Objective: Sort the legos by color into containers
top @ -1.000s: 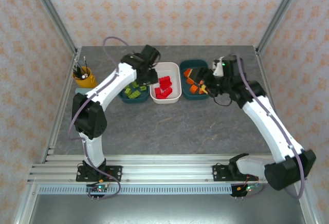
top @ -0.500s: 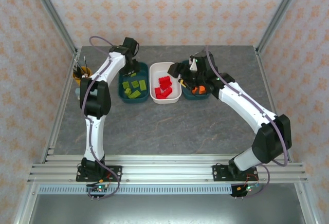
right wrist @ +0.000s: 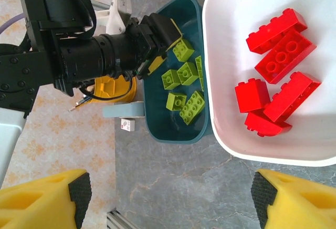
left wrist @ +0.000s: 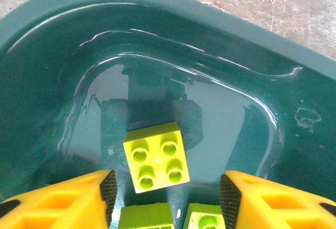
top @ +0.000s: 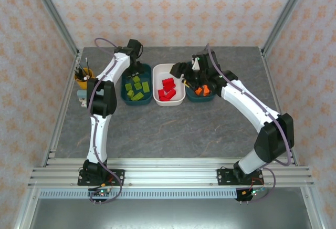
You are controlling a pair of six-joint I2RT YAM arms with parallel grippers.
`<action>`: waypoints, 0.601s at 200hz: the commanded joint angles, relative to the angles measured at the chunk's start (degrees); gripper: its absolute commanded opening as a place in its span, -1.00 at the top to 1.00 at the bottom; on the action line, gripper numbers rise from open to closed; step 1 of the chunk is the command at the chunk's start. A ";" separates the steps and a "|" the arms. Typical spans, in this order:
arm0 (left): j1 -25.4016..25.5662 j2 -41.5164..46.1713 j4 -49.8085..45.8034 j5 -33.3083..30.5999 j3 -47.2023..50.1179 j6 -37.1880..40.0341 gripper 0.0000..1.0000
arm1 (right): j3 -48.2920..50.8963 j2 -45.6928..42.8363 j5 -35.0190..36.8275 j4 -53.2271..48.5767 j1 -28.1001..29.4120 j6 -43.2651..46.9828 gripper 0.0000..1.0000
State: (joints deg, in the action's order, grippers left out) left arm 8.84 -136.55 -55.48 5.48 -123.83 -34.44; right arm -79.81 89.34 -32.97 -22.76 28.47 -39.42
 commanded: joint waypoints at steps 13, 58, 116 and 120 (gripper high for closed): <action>-0.40 7.73 0.00 -1.43 4.28 -1.12 -0.30 | -5.24 -0.57 3.18 -7.41 0.36 6.64 -0.64; 2.21 24.95 4.75 -2.30 15.39 -1.29 -0.99 | -8.28 -5.23 12.60 -14.26 -0.33 14.02 -0.71; 7.51 55.10 8.18 -9.38 39.98 1.60 -1.00 | -2.44 -17.43 23.70 -16.61 -0.89 19.53 -0.99; 7.67 57.27 7.85 -10.36 41.38 1.93 -0.99 | -1.67 -18.53 25.27 -16.80 -0.87 19.68 -0.99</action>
State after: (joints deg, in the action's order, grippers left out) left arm 16.27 -86.61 -46.81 1.93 -90.61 -34.39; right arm -84.62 76.88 -16.47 -36.93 27.59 -23.66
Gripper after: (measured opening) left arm 0.998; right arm 0.993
